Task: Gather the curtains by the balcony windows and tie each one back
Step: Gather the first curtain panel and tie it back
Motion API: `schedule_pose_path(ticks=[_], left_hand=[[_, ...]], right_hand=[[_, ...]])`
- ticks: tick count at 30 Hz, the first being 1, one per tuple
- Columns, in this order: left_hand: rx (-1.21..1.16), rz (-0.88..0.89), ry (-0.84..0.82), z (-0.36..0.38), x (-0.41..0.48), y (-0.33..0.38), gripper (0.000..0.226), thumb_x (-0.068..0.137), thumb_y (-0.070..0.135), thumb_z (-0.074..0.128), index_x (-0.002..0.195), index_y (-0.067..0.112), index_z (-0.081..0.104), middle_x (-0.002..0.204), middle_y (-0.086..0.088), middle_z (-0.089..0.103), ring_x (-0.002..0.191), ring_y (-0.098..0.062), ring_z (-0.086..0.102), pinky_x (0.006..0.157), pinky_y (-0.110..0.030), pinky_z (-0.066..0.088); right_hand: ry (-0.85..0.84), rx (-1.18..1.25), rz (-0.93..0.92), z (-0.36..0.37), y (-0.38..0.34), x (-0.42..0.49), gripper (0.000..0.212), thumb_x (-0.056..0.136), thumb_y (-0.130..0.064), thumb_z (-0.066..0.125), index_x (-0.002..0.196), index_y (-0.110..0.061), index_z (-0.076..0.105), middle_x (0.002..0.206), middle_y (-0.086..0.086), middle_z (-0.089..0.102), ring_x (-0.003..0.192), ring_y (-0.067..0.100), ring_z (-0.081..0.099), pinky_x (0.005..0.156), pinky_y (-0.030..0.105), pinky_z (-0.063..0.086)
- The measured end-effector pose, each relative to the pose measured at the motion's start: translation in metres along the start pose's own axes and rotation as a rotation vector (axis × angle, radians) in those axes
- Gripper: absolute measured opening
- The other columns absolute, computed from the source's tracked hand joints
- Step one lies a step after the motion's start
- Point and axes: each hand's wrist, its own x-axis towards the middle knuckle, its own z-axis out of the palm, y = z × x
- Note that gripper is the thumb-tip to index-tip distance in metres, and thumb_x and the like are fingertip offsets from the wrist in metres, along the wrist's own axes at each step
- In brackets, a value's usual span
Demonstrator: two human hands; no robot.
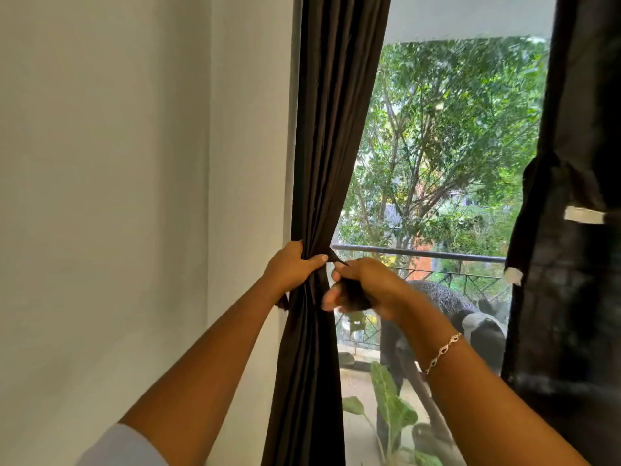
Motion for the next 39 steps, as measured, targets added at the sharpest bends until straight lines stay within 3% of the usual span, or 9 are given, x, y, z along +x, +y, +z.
schedule_pose_path(ticks=[5, 12, 18, 20, 23, 26, 29, 34, 39], left_hand=[[0.075, -0.069, 0.041, -0.001, -0.007, 0.010, 0.049, 0.086, 0.045, 0.058, 0.104, -0.001, 0.061, 0.086, -0.012, 0.062, 0.077, -0.024, 0.059, 0.062, -0.031, 0.048], [-0.211, -0.230, -0.079, -0.013, -0.023, 0.031, 0.063, 0.091, 0.061, 0.022, 0.096, 0.008, 0.058, 0.082, -0.003, 0.059, 0.072, -0.013, 0.055, 0.057, -0.023, 0.039], [-0.130, -0.260, -0.215, -0.016, -0.028, 0.034, 0.071, 0.083, 0.071, 0.006, 0.067, 0.013, 0.044, 0.085, -0.008, 0.051, 0.069, -0.007, 0.045, 0.065, -0.017, 0.029], [-0.141, -0.269, -0.263, -0.017, -0.027, 0.034, 0.073, 0.082, 0.072, 0.004, 0.064, 0.013, 0.043, 0.086, -0.009, 0.056, 0.073, -0.007, 0.048, 0.085, -0.025, 0.029], [-0.022, -0.249, -0.135, -0.012, -0.028, 0.034, 0.078, 0.087, 0.069, 0.015, 0.103, 0.007, 0.059, 0.115, -0.012, 0.059, 0.106, -0.021, 0.055, 0.105, -0.042, 0.030], [0.337, 0.078, 0.422, -0.005, -0.035, 0.039, 0.041, 0.091, 0.052, 0.043, 0.090, 0.015, 0.060, 0.086, -0.002, 0.062, 0.090, -0.024, 0.060, 0.081, -0.036, 0.044], [0.344, 0.181, 0.289, 0.008, -0.037, 0.048, 0.036, 0.086, 0.050, 0.055, 0.078, 0.014, 0.058, 0.070, 0.003, 0.055, 0.070, -0.016, 0.056, 0.059, -0.026, 0.040], [0.583, 0.093, 0.159, 0.026, -0.030, 0.048, 0.041, 0.085, 0.043, 0.061, 0.069, 0.012, 0.040, 0.077, -0.006, 0.046, 0.079, -0.024, 0.050, 0.067, -0.034, 0.039], [0.508, 0.057, 0.121, 0.022, -0.023, 0.047, 0.019, 0.093, 0.019, 0.053, 0.094, 0.001, 0.060, 0.095, -0.015, 0.064, 0.091, -0.031, 0.061, 0.079, -0.037, 0.049]], right_hand=[[-0.106, 0.376, 0.121, 0.010, 0.005, -0.001, 0.031, 0.097, -0.019, 0.036, 0.076, -0.007, 0.056, 0.100, 0.025, 0.062, 0.106, 0.035, 0.058, 0.089, 0.041, 0.050], [-0.152, 0.510, 0.126, 0.013, 0.008, 0.007, 0.032, 0.097, -0.020, 0.036, 0.077, -0.010, 0.058, 0.094, 0.015, 0.060, 0.093, 0.029, 0.057, 0.107, 0.047, 0.036], [-0.167, 0.554, 0.121, 0.017, 0.009, 0.010, 0.030, 0.097, -0.024, 0.036, 0.081, -0.013, 0.059, 0.089, 0.011, 0.066, 0.093, 0.026, 0.063, 0.083, 0.045, 0.049], [-0.148, 0.544, 0.115, 0.019, 0.009, 0.008, 0.031, 0.097, -0.025, 0.036, 0.078, -0.013, 0.058, 0.081, 0.006, 0.065, 0.091, 0.025, 0.061, 0.086, 0.045, 0.047], [-0.028, 0.498, 0.066, 0.026, 0.011, 0.008, 0.032, 0.098, -0.021, 0.036, 0.076, -0.012, 0.058, 0.081, 0.006, 0.060, 0.087, 0.024, 0.060, 0.079, 0.041, 0.049], [0.177, 0.371, -0.064, 0.038, 0.019, 0.008, 0.033, 0.099, -0.019, 0.038, 0.074, -0.011, 0.058, 0.079, 0.007, 0.059, 0.082, 0.023, 0.059, 0.074, 0.034, 0.050], [0.289, 0.247, -0.210, 0.048, 0.026, 0.006, 0.031, 0.098, -0.010, 0.036, 0.075, -0.012, 0.056, 0.071, 0.002, 0.059, 0.068, 0.015, 0.058, 0.060, 0.024, 0.049], [0.412, 0.008, -0.308, 0.058, 0.036, 0.001, 0.030, 0.095, 0.003, 0.036, 0.077, -0.019, 0.047, 0.068, -0.006, 0.047, 0.055, -0.004, 0.050, 0.049, 0.007, 0.039], [0.505, -0.277, -0.443, 0.065, 0.048, -0.005, 0.039, 0.094, 0.000, 0.042, 0.060, -0.019, 0.039, 0.056, -0.007, 0.038, 0.046, -0.003, 0.047, 0.047, 0.010, 0.035]])
